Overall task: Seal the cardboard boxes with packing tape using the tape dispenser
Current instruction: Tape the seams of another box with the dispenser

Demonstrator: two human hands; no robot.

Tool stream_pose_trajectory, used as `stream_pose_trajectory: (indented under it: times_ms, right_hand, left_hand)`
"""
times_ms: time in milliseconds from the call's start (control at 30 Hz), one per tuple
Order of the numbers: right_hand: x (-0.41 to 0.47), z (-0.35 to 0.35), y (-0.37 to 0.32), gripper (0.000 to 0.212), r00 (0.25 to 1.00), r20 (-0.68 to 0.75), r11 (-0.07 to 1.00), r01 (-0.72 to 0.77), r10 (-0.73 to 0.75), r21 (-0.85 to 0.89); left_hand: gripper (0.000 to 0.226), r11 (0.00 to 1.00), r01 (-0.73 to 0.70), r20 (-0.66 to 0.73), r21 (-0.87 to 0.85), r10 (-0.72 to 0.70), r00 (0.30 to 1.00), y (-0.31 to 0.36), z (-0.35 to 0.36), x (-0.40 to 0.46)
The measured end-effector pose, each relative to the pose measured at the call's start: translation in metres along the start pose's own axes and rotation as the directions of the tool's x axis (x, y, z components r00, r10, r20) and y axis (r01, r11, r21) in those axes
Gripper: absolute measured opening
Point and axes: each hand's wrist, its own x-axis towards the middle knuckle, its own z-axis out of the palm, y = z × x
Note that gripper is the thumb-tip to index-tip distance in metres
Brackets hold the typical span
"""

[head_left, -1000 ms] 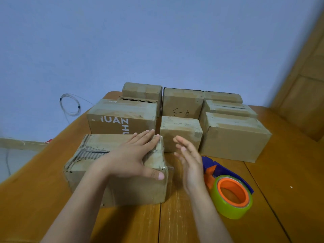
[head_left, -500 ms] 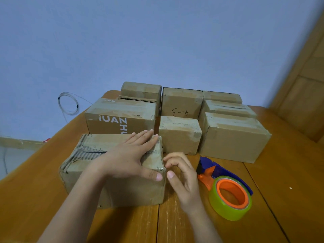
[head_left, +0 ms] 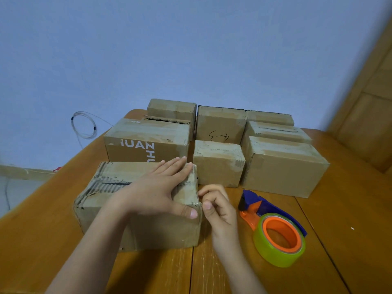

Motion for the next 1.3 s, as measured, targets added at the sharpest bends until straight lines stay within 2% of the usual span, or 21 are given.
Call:
stream_pose_trajectory:
  times_ms: [133,267,667,900,1033,1300]
  right_hand:
    - [-0.001,0.006,0.002,0.036,0.997,-0.03,0.993,-0.065,0.068,0.098]
    - [-0.004,0.009,0.003,0.04,0.997,-0.037,0.995,-0.059,0.062,0.075]
    - [0.003,0.006,0.005,0.029,0.996,0.036,0.994,-0.088,0.086,0.063]
    - [0.005,0.011,0.007,0.022,0.997,0.02,0.994,-0.077,0.075,0.076]
    - [0.005,0.01,0.008,0.013,0.997,0.039,0.997,-0.065,0.063,0.045]
    - [-0.004,0.009,0.01,0.026,0.999,0.016,0.993,-0.047,0.049,-0.105]
  left_hand:
    - [0.123,0.999,-0.013,0.005,0.041,0.013,1.0,0.0,0.0,0.0]
    - [0.124,0.996,-0.016,0.02,0.083,0.014,1.0,0.0,0.001,-0.001]
    - [0.125,0.986,-0.025,0.015,0.164,0.023,1.0,0.003,0.002,0.0]
    - [0.125,0.986,-0.018,0.005,0.167,0.018,1.0,0.004,0.003,0.001]
    - [0.126,0.988,-0.014,0.007,0.151,0.013,1.0,0.004,0.002,0.001]
    - [0.126,0.997,-0.002,0.02,0.08,0.001,1.0,0.002,0.001,-0.001]
